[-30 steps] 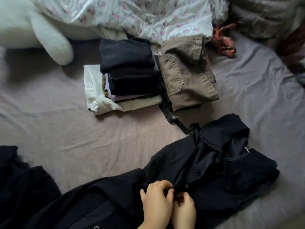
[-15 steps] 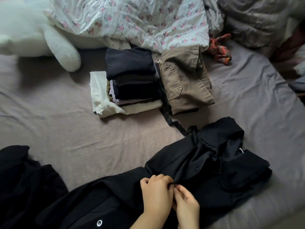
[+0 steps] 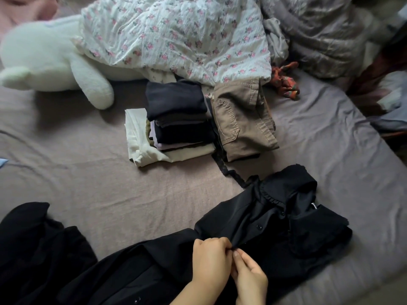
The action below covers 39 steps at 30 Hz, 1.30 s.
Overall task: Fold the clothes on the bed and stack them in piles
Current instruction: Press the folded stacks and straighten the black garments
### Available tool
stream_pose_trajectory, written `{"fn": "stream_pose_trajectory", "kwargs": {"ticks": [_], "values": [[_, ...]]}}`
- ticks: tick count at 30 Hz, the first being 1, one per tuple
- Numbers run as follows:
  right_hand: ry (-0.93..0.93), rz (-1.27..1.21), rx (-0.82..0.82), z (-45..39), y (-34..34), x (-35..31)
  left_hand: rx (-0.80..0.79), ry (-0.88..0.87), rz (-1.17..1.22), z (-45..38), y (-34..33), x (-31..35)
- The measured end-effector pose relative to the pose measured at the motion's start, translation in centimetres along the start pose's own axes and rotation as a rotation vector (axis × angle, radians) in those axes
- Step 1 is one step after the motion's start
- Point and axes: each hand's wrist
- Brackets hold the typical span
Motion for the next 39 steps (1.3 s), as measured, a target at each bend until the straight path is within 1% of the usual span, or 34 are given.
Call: {"fn": "stream_pose_trajectory", "kwargs": {"ticks": [3, 7, 9, 11, 12, 16, 18, 20, 23, 25, 27, 30, 32, 36, 39], "values": [[0.029, 0.028, 0.012, 0.1, -0.2, -0.1, 0.036, -0.017, 0.006, 0.0, 0.5, -0.1], [0.013, 0.028, 0.002, 0.2, -0.4, -0.4, 0.097, -0.013, 0.047, -0.2, 0.7, -0.4], [0.003, 0.023, -0.004, 0.2, -0.4, -0.4, 0.074, -0.026, 0.083, -0.1, 0.5, -0.6], [-0.001, 0.039, -0.002, 0.1, -0.3, -0.5, 0.033, -0.06, 0.055, 0.1, 0.2, -0.4], [-0.003, 0.053, -0.004, 0.1, -0.3, -0.5, 0.034, -0.063, 0.046, 0.3, 0.3, -0.3], [-0.033, 0.045, -0.069, 0.1, -0.6, -1.0, 0.079, -0.022, 0.169, 0.6, 0.4, -0.3], [-0.057, 0.031, -0.101, -0.1, -0.5, -1.0, 0.094, 0.046, 0.27, 0.7, 1.1, -0.3], [-0.074, 0.025, -0.135, -0.1, -0.3, -1.0, 0.055, 0.189, 0.38, 0.6, 1.4, -0.3], [-0.094, -0.003, -0.182, 0.0, 0.0, -1.2, 0.006, 0.323, 0.524, 0.4, 1.2, -0.4], [-0.108, -0.049, -0.205, 0.1, 0.1, -1.4, -0.015, 0.392, 0.656, 0.3, 1.3, -0.2], [-0.118, -0.068, -0.208, 0.2, 0.1, -1.7, -0.001, 0.427, 0.688, 0.4, 1.1, -0.1], [-0.125, -0.008, -0.167, 0.6, -0.1, -1.7, 0.036, 0.419, 0.657, 0.9, 0.7, 0.3], [-0.107, 0.011, -0.09, 0.8, -0.2, -1.6, 0.061, 0.401, 0.648, 1.6, 0.3, 0.8], [-0.115, -0.013, -0.016, 0.8, 0.0, -1.4, 0.117, 0.407, 0.688, 2.6, -0.2, 1.4], [-0.184, -0.056, 0.001, 0.8, 0.3, -1.5, 0.115, 0.427, 0.723, 2.9, -0.5, 1.3]]}}
Point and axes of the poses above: each hand's wrist, its own z-axis away from the middle knuckle, its own y-axis out of the back of the hand, x = y × z, and after that the axes turned 1 degree about -x, right-handed
